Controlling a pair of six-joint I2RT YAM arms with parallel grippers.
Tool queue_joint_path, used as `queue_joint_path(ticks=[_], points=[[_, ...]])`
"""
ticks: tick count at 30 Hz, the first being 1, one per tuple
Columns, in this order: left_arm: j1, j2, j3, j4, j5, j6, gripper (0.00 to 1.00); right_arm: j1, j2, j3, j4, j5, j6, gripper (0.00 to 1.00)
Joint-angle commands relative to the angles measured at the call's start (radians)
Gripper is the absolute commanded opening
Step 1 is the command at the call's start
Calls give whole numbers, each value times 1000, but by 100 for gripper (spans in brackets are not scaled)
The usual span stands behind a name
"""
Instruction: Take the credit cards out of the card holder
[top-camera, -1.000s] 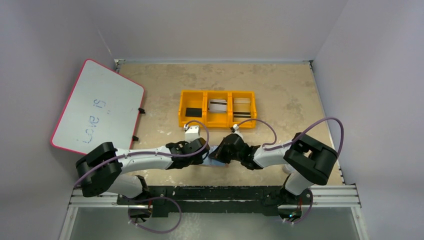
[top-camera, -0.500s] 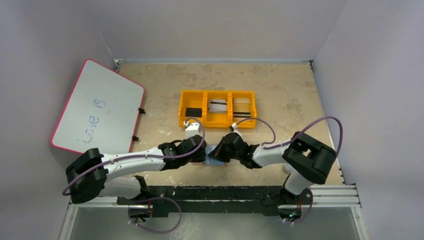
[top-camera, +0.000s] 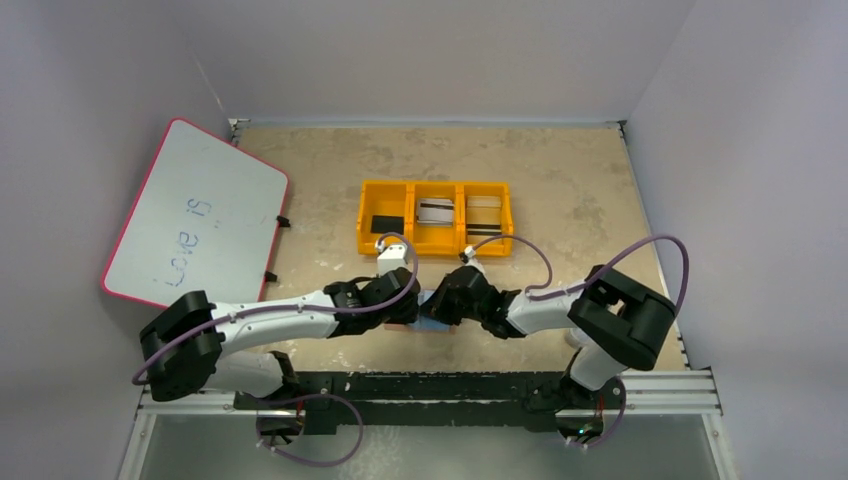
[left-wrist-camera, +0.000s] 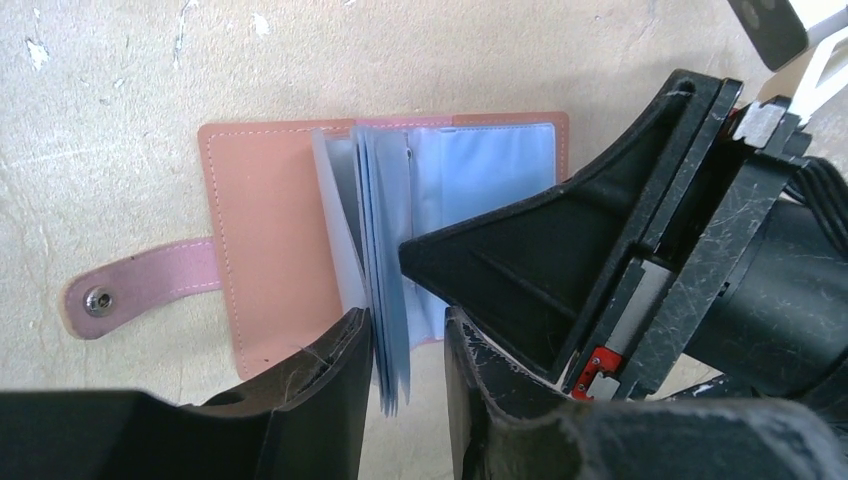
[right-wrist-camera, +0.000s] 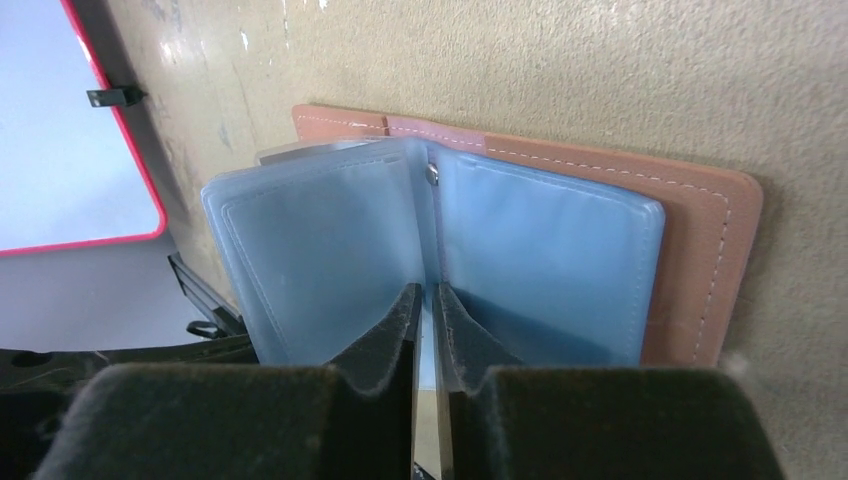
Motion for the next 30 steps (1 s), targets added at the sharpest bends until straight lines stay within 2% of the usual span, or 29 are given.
queue_joint_path(ticks=[1,9,15,23,30], points=[[-8,-19,60,-38,-63,1,32,6,-36,-22,-19,39,-46,12],[-7,-53,65,-51,-79,5,33,6,-53,-31,39,20,-72,12],[-9,-46,73,-118,-143,-34,33,6,-136,-42,48,61,-118,26],[-10,-52,74,-159,-186,-59,37,6,-133,-26,24,62,-133,29],[-8,-35,33,-62,-114,-53,40,6,-156,-22,-55,130,-98,29]])
